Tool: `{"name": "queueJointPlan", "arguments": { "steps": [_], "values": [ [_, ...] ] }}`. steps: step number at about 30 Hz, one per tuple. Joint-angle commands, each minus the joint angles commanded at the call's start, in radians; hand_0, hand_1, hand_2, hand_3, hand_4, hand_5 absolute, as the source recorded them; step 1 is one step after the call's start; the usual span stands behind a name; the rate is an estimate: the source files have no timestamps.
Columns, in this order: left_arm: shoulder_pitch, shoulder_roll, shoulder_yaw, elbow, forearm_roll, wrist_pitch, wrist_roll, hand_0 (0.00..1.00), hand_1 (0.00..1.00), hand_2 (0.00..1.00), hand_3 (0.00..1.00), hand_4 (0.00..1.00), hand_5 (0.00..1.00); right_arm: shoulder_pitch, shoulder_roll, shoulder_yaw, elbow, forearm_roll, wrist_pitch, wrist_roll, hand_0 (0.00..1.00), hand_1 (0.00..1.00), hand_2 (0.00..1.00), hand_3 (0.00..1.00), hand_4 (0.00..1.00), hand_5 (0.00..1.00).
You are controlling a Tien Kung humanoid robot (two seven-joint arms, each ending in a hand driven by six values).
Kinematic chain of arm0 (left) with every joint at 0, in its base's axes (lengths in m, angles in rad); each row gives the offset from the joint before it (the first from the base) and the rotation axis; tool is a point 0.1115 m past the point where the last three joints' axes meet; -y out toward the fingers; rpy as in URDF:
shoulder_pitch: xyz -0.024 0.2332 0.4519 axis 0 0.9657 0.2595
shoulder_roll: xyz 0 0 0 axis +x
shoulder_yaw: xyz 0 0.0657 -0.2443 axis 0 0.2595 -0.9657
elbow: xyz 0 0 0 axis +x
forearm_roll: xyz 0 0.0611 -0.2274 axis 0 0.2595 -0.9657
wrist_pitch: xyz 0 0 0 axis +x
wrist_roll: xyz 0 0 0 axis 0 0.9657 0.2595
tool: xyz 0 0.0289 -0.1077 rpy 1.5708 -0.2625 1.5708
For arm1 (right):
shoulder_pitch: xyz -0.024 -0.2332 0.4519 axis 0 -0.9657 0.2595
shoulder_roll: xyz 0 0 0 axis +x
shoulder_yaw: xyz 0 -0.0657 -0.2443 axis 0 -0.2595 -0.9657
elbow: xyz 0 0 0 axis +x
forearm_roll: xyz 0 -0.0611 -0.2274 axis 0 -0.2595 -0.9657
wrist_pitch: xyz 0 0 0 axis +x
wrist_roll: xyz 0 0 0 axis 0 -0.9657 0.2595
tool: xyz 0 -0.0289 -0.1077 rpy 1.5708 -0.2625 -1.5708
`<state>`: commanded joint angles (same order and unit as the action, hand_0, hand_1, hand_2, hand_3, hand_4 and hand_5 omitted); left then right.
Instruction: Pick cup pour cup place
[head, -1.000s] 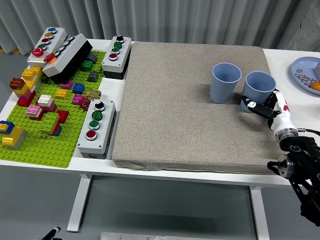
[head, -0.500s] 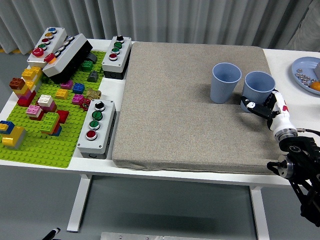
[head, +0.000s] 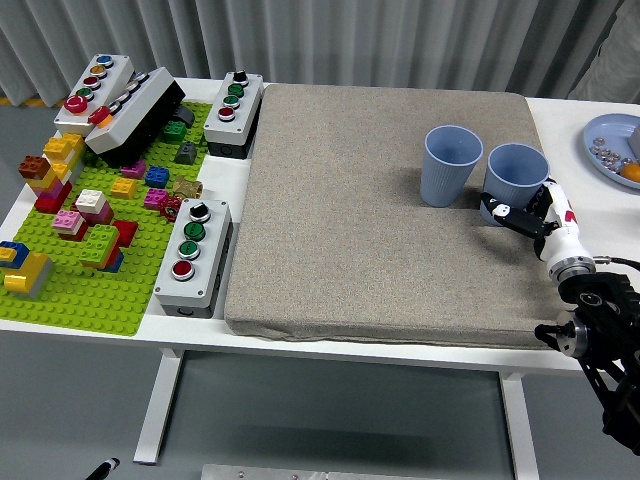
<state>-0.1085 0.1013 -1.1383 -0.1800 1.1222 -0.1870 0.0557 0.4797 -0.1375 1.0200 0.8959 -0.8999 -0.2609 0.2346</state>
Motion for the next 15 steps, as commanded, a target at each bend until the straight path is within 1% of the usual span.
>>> {"name": "queueJointPlan", "arguments": {
  "steps": [11, 15],
  "values": [
    [0.001, 0.000, -0.005, 0.000, 0.003, -0.001, 0.000, 0.844, 0.798, 0.880, 0.789, 0.638, 0.990, -0.020, -0.016, 0.011, 0.031, -0.013, 0.008, -0.015, 0.936, 0.855, 0.945, 0.972, 0.805, 0.009],
    [0.002, -0.001, -0.007, 0.000, 0.001, 0.000, 0.000, 0.845, 0.798, 0.879, 0.789, 0.638, 0.990, -0.048, -0.035, 0.016, 0.074, -0.021, 0.009, -0.023, 0.937, 0.857, 0.944, 0.972, 0.805, 0.010]
  ]
}}
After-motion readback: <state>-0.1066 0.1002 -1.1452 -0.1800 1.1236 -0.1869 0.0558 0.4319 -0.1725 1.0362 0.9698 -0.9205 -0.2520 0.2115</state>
